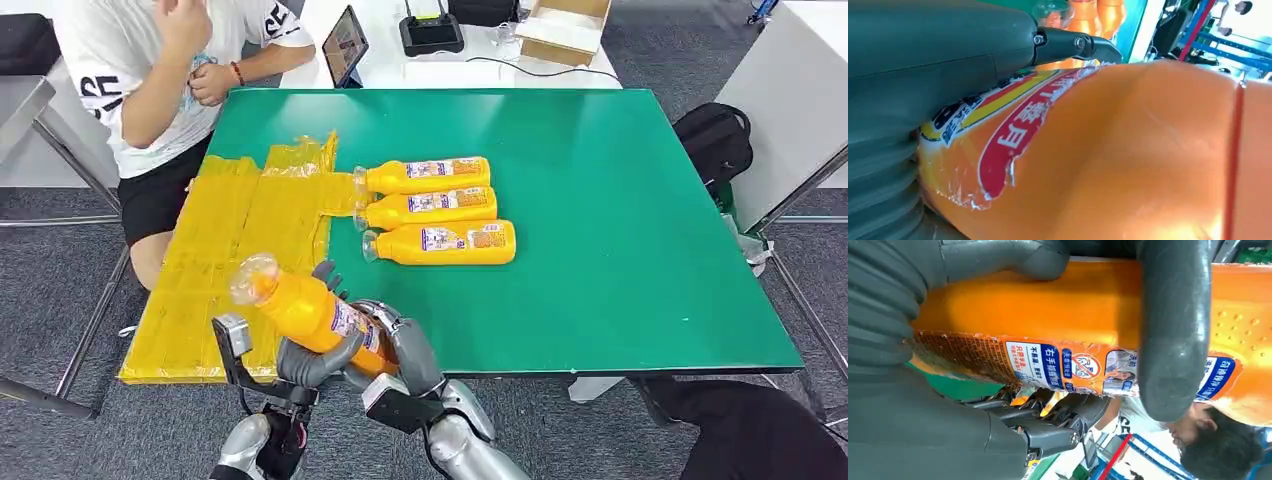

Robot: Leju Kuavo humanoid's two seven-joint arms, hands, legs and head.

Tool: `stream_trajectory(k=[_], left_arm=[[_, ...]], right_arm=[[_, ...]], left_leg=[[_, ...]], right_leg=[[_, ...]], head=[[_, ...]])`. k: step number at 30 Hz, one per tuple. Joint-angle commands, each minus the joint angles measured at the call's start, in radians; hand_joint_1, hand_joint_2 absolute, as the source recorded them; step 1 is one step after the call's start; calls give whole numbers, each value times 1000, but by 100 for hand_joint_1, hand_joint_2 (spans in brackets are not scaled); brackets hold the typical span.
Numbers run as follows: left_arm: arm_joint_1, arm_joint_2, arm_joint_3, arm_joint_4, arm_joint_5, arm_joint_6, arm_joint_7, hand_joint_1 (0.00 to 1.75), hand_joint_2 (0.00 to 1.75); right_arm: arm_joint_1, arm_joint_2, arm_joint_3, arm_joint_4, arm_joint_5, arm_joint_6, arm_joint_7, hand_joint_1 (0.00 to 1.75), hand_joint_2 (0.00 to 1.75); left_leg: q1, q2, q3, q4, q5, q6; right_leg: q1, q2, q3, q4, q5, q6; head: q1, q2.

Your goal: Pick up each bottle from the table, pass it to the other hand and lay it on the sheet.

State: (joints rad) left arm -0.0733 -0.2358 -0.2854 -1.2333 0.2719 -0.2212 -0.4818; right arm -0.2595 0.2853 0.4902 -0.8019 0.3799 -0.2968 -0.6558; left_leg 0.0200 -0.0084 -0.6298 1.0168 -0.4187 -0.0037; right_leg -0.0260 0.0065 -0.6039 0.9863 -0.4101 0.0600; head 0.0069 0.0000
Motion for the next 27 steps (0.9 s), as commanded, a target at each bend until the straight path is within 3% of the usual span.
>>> stream_trajectory(k=[1, 27], left_arm=[[-55, -14, -30, 33, 80, -87, 13, 175, 175], [-65, -14, -53, 37, 55, -116, -10, 175, 175]], right_arm=[[-18, 1, 77, 132, 6, 38, -5, 175, 175], [-26, 5, 72, 128, -1, 52, 4, 175, 175]], left_leg=[[1, -2, 5, -1, -2, 1], [1, -2, 3, 0, -1, 1]], right_leg=[[2, -3, 7, -1, -2, -4], [1, -4, 4, -1, -1, -2]], head=[[0, 0], [0, 0]])
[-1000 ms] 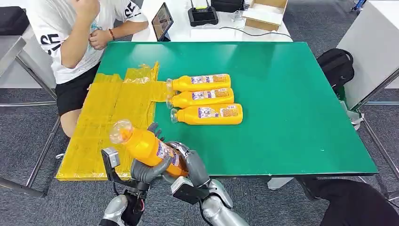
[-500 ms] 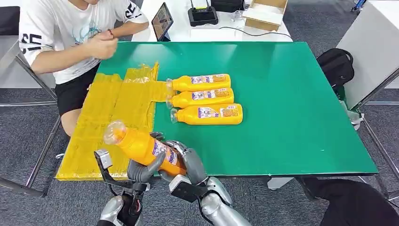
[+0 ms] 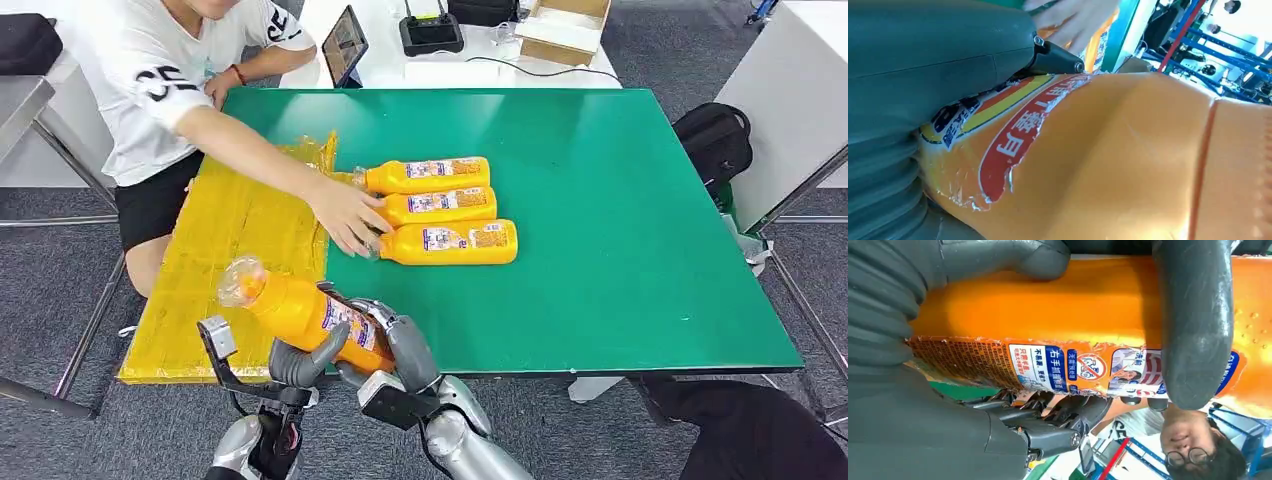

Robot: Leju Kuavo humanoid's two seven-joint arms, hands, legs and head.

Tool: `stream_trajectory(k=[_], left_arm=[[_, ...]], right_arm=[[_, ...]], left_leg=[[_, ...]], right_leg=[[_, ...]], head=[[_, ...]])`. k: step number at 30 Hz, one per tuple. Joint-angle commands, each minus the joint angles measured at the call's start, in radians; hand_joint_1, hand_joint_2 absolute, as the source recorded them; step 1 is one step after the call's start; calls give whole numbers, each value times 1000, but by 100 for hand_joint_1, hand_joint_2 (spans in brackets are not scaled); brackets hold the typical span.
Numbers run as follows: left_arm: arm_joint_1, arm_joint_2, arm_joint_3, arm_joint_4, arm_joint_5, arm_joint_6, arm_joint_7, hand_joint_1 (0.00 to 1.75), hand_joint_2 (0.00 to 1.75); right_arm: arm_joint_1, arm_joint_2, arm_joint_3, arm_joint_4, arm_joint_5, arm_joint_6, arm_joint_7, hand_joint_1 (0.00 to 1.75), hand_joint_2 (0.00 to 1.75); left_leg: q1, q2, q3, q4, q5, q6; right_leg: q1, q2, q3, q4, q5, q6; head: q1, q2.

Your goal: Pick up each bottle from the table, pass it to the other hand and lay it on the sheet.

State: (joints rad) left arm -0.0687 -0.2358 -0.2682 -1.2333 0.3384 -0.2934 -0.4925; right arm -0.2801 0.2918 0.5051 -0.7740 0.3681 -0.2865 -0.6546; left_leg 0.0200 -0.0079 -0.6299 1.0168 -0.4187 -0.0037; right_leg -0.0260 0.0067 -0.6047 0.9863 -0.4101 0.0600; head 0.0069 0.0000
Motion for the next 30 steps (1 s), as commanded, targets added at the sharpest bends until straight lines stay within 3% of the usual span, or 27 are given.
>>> stream_trajectory(k=[1, 8, 9, 10, 11, 13, 21, 25, 30], left_arm=[[-70, -14, -70, 37, -11, -44, 1, 175, 175], [-70, -14, -71, 37, -13, -44, 0, 175, 175], [-70, -14, -71, 37, -13, -44, 0, 175, 175], [-71, -14, -72, 36, -25, -36, 0, 175, 175], [-61, -8, -9, -41, -121, 116, -66, 175, 175], [-72, -1, 64, -103, -205, 230, -104, 175, 175], [-89, 0, 83, -97, -218, 260, -112, 175, 175], [-138, 7, 129, -38, -267, 371, -125, 175, 175], [-163, 13, 151, -5, -278, 399, -132, 175, 175]], right_arm=[[-5, -2, 58, 100, 11, 42, 3, 175, 175], [-6, -1, 56, 100, 8, 47, 3, 175, 175], [-6, -1, 56, 100, 8, 47, 3, 37, 175], [1, 7, 55, 86, 7, 41, 1, 0, 175], [76, -20, -2, -121, -89, 65, 17, 0, 0], [157, -63, -61, -372, -171, 131, 44, 0, 0], [161, -55, -62, -385, -179, 133, 47, 0, 0], [163, -52, -75, -413, -199, 108, 35, 0, 0], [158, -58, -85, -428, -195, 82, 35, 0, 0]], left_leg=[[1, -3, 3, 0, -1, 1], [1, -3, 5, 0, -2, 1], [0, -3, 2, 0, 0, 1], [1, -3, 4, 0, -1, 1], [1, -3, 2, 0, 0, 1], [1, -3, 4, 0, -2, 1], [0, -1, 3, 0, -1, 1], [1, -1, 2, -1, -1, 1], [0, -1, 2, -1, 0, 1]], right_leg=[[1, -4, 4, -1, -1, -2], [2, -5, 7, -1, -2, -3], [1, -3, 3, -1, -1, -2], [1, -4, 5, -1, -2, -3], [1, -3, 3, -1, -1, -2], [2, -5, 6, -1, -2, -3], [1, -3, 5, -1, -2, -3], [1, -2, 4, -1, -1, -3], [1, -2, 3, -1, -1, -2]], head=[[0, 0], [0, 0], [0, 0], [0, 0], [0, 0], [0, 0], [0, 0], [0, 0], [0, 0]])
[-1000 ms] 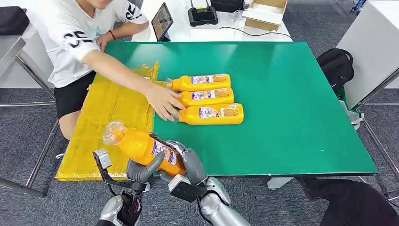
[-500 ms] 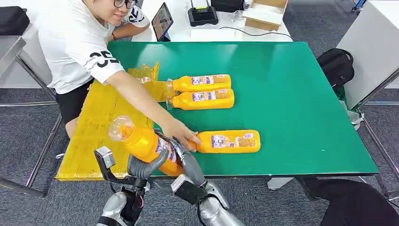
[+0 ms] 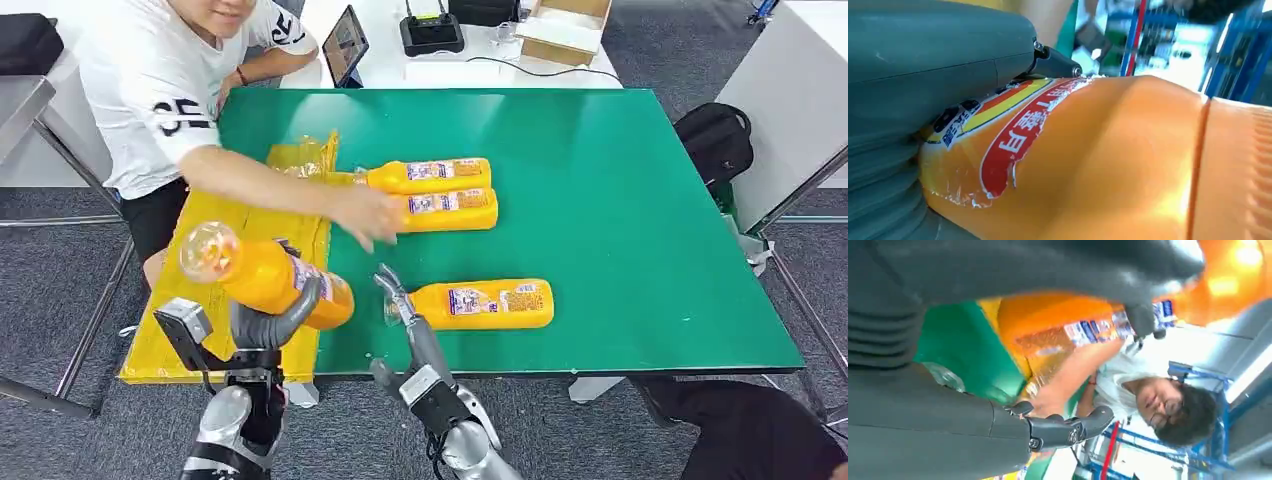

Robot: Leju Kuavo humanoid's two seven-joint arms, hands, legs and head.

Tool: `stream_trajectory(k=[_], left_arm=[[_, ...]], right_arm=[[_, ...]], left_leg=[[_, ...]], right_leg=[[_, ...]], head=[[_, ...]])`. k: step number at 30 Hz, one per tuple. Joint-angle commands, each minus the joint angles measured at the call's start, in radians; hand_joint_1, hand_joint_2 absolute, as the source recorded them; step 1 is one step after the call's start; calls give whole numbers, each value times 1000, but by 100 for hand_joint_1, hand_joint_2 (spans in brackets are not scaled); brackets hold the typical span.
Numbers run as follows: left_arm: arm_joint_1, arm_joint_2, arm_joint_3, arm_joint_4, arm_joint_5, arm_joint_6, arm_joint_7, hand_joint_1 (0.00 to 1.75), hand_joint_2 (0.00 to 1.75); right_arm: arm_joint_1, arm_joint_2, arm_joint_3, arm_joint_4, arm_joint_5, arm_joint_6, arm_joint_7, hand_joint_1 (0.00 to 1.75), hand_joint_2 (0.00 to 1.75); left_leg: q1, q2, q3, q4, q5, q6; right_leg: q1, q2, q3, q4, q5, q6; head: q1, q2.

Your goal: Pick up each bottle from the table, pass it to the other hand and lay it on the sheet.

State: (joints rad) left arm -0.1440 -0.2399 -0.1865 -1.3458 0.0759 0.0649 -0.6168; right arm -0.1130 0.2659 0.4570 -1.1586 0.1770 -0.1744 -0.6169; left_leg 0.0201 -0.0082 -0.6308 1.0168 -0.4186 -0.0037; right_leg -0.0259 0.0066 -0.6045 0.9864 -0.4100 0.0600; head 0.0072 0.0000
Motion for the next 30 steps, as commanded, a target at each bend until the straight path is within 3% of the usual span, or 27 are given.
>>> stream_trajectory(k=[1, 6, 11, 24, 25, 26, 30], left_arm=[[-96, 17, 83, 119, -30, 73, -14, 175, 175], [-216, 81, 125, 318, -198, 208, -35, 175, 175], [-364, 173, 103, 560, -612, 493, -14, 175, 175], [-377, 170, 120, 581, -626, 487, -21, 175, 175], [-412, 216, 49, 659, -869, 608, 100, 175, 175], [-431, 252, 56, 679, -1111, 633, 204, 175, 175], [-465, 277, 100, 793, -1450, 633, 325, 175, 175]], right_arm=[[-5, -27, -55, -57, -24, -44, -8, 0, 0], [-15, -50, -109, -159, -57, -79, -19, 0, 0], [-87, -75, -144, -176, 10, -173, -24, 0, 0], [-84, -73, -146, -189, 10, -172, -23, 0, 0], [-84, -58, -165, -204, -33, -191, -58, 0, 0], [-88, -57, -165, -220, -50, -197, -55, 0, 0], [-93, -51, -184, -239, -87, -216, -44, 0, 0]], left_leg=[[0, -1, 6, -1, -1, 1], [0, -2, 5, -1, -1, 1], [0, 0, 5, -1, 0, 1], [1, 1, 5, 0, -1, 1], [0, 0, 2, 0, 0, 0], [1, 0, 4, 0, 0, 1], [1, 3, 2, 0, 0, 0]], right_leg=[[1, -2, 6, -2, -1, -3], [1, -4, 6, -1, -1, -4], [1, -1, 5, -1, 0, -3], [2, -1, 6, 0, -1, -3], [1, -1, 3, 0, 0, -2], [1, -1, 4, 0, -1, -3], [1, 2, 2, 1, 1, -3]], head=[[0, 0], [0, 0], [0, 0], [0, 0], [0, 0], [0, 0], [0, 0]])
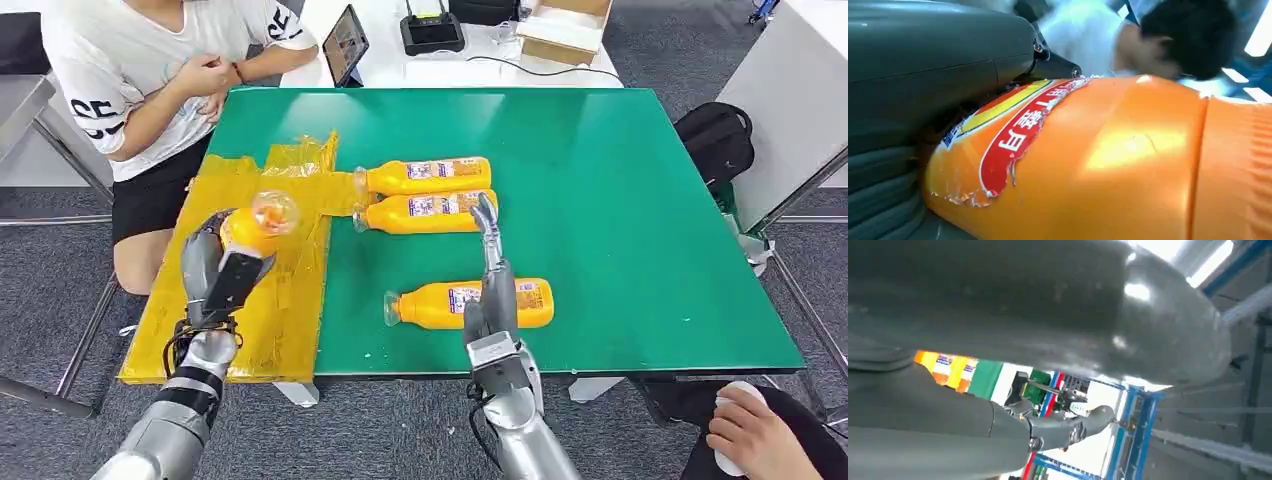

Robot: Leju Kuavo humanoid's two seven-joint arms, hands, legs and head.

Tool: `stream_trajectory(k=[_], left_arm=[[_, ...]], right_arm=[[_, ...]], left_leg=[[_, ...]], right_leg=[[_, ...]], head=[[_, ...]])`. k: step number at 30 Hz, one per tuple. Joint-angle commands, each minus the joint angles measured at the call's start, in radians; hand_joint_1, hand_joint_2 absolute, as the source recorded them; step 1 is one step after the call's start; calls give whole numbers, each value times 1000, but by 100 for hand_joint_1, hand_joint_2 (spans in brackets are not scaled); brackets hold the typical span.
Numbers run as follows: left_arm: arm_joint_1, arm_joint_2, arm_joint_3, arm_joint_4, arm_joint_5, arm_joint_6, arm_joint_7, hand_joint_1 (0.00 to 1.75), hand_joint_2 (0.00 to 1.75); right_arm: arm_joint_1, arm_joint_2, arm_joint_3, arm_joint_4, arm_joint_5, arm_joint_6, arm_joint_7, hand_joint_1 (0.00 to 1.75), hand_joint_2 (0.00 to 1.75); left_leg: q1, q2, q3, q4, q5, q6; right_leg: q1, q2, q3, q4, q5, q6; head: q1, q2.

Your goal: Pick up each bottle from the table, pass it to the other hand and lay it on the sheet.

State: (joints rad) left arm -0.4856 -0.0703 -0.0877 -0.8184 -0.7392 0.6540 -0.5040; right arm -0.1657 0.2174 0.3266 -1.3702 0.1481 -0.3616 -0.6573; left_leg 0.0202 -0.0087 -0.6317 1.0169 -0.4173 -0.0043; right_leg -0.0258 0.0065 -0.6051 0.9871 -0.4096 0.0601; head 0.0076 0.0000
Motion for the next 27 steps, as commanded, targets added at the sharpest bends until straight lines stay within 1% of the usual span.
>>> stream_trajectory(k=[1, 2, 3, 4, 5, 6, 7, 8, 11, 13, 15, 16, 17, 18, 19, 20, 22, 23, 27], left_arm=[[-136, 116, -5, 304, -671, 44, 220, 175, 175], [-157, 118, -2, 350, -680, 31, 216, 175, 175], [-182, 119, -4, 386, -677, -2, 205, 175, 175], [-196, 124, -3, 398, -665, -43, 187, 175, 175], [-212, 136, -20, 407, -685, -70, 197, 175, 175], [-228, 141, -28, 421, -689, -123, 194, 175, 175], [-235, 145, -33, 425, -694, -138, 198, 175, 175], [-235, 145, -33, 425, -694, -138, 198, 175, 175], [-235, 145, -33, 425, -694, -138, 198, 175, 175], [-235, 145, -33, 425, -694, -138, 198, 175, 175], [-235, 145, -33, 425, -694, -138, 198, 175, 175], [-235, 145, -33, 425, -694, -138, 198, 175, 175], [-235, 145, -33, 425, -694, -138, 198, 175, 175], [-235, 145, -33, 425, -694, -138, 198, 175, 175], [-235, 145, -33, 425, -694, -138, 198, 175, 175], [-235, 145, -33, 425, -694, -138, 198, 175, 175], [-235, 145, -33, 425, -694, -138, 198, 175, 175], [-235, 145, -33, 425, -694, -138, 198, 175, 175], [-235, 145, -33, 425, -694, -138, 198, 175, 175]], right_arm=[[-43, -3, -57, -29, -65, -29, -3, 0, 0], [-45, -3, -59, -31, -66, -29, -3, 0, 0], [-45, -3, -62, -34, -68, -29, -3, 0, 0], [-45, -2, -65, -36, -74, -27, -2, 0, 0], [-48, 0, -66, -34, -79, -23, 0, 0, 0], [-50, 1, -66, -31, -80, -22, 0, 0, 0], [-52, 2, -66, -29, -80, -21, 1, 0, 0], [-52, 2, -66, -29, -80, -21, 1, 0, 0], [-52, 2, -66, -29, -80, -21, 1, 0, 0], [-52, 2, -66, -29, -80, -21, 1, 0, 0], [-52, 2, -66, -29, -80, -21, 1, 0, 0], [-52, 2, -66, -29, -80, -21, 1, 0, 0], [-52, 2, -66, -29, -80, -21, 1, 0, 0], [-52, 2, -66, -29, -80, -21, 1, 0, 0], [-52, 2, -66, -29, -80, -21, 1, 0, 0], [-52, 2, -66, -29, -80, -21, 1, 0, 0], [-52, 2, -66, -29, -80, -21, 1, 0, 0], [-52, 2, -66, -29, -80, -21, 1, 0, 0], [-52, 2, -66, -29, -80, -21, 1, 0, 0]], left_leg=[[1, 4, 5, 0, -1, 1], [0, 3, 3, 0, -1, 1], [1, 3, 5, 0, -1, 1], [0, 1, 2, 0, 0, 1], [1, 2, 4, 1, -1, 1], [1, 1, 2, 0, 0, 0], [2, 0, 4, 1, -1, 1], [2, 0, 2, 1, 0, 0], [2, 2, 4, 1, -1, 1], [1, 1, 2, 0, 0, 0], [1, 1, 1, 0, 0, 0], [1, 1, 4, 1, -1, 1], [1, 1, 2, 0, 0, 0], [1, 1, 4, 1, -1, 1], [1, 1, 2, 0, 0, 0], [1, 2, 3, 1, -1, 1], [1, 1, 1, 0, 0, 0], [1, 1, 3, 1, -1, 1], [1, 1, 2, 0, 0, 0]], right_leg=[[2, 2, 4, 0, 0, -4], [1, 2, 2, 0, 0, -3], [2, 1, 4, 0, 0, -4], [1, 0, 2, 0, 0, -2], [2, 0, 3, 0, -1, -4], [2, -1, 2, 0, -1, -3], [3, -2, 4, 1, -2, -4], [3, -1, 2, 1, -1, -3], [3, 0, 4, 1, -1, -3], [1, 0, 2, 0, 0, -2], [2, 0, 1, 0, 0, -2], [2, -1, 4, 1, -1, -3], [2, -1, 2, 0, 0, -2], [2, -1, 4, 1, -1, -4], [2, 0, 2, 1, 0, -3], [2, 0, 3, 1, -1, -3], [2, 0, 1, 0, 0, -2], [2, -1, 3, 0, -1, -3], [2, 0, 2, 0, 0, -2]], head=[[0, 0], [-1, 0], [0, 0], [0, 0], [0, 0], [0, 0], [0, 0], [0, 0], [0, 0], [0, 0], [0, 0], [0, 0], [0, 0], [0, 0], [0, 0], [0, 0], [0, 0], [0, 0], [0, 0]])
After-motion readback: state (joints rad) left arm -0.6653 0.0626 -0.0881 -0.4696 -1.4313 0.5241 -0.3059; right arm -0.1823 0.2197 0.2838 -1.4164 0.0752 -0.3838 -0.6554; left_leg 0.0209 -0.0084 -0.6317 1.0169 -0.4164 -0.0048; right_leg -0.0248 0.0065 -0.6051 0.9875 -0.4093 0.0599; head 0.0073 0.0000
